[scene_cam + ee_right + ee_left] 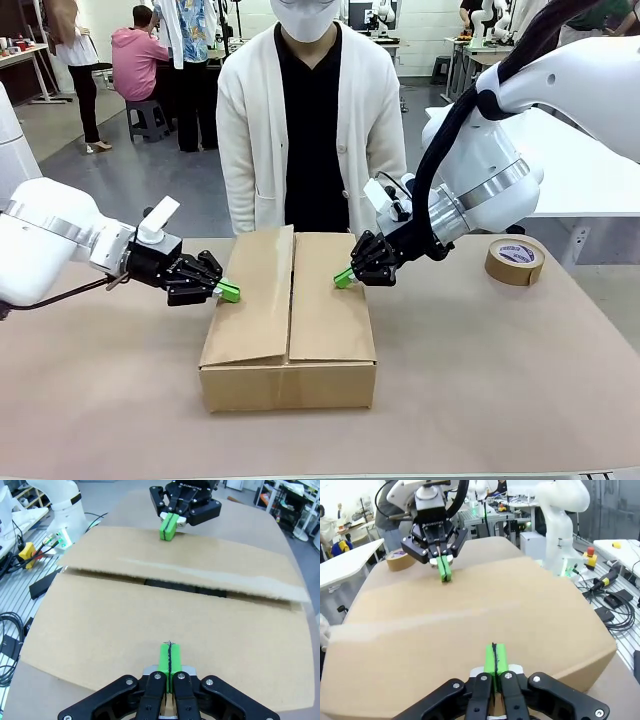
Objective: Wrap the clocks to prevent damage.
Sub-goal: Push the left (or right) flap of the Package Box to close it.
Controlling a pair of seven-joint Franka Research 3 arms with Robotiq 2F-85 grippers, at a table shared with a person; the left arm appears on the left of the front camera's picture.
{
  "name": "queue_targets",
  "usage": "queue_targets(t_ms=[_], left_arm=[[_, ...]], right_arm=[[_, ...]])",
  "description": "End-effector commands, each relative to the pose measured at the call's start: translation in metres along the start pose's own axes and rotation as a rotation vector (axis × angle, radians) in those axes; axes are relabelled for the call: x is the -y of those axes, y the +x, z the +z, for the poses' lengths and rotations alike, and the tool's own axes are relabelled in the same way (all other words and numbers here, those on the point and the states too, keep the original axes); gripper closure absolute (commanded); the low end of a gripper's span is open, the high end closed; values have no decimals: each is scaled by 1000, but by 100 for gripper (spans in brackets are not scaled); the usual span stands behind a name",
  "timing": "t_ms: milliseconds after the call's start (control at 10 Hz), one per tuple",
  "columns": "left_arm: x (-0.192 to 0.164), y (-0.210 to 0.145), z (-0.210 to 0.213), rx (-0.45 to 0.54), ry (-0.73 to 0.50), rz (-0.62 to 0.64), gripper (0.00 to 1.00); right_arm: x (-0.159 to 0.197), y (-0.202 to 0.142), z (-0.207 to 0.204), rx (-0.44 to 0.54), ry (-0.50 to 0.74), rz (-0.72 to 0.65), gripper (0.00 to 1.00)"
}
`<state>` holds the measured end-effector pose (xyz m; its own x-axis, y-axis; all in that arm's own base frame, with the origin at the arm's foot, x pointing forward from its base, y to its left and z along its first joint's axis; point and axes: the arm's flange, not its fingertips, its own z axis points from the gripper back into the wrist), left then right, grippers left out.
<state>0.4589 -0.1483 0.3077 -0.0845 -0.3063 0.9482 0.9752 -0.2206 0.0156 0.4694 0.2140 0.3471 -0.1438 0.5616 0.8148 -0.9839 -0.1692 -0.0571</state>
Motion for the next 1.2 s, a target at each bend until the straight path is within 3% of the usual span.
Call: queue_targets(t_ms=[0, 400, 600, 700, 1100], left_arm=[[-9, -12, -8, -67, 61, -1, 99], [-13, -29, -3, -180, 122, 10, 99], [-8, -28, 2, -153, 92, 6, 99], [-6, -3, 0, -56, 35, 0, 99], [-6, -3, 0, -56, 35, 0, 99]], right_arm=[[0, -5, -2, -7, -2, -1, 99], [0, -5, -2, -7, -2, -1, 99], [0, -5, -2, -7, -2, -1, 99], [0, -5, -2, -7, -2, -1, 99], [0, -5, -2, -7, -2, -1, 99]])
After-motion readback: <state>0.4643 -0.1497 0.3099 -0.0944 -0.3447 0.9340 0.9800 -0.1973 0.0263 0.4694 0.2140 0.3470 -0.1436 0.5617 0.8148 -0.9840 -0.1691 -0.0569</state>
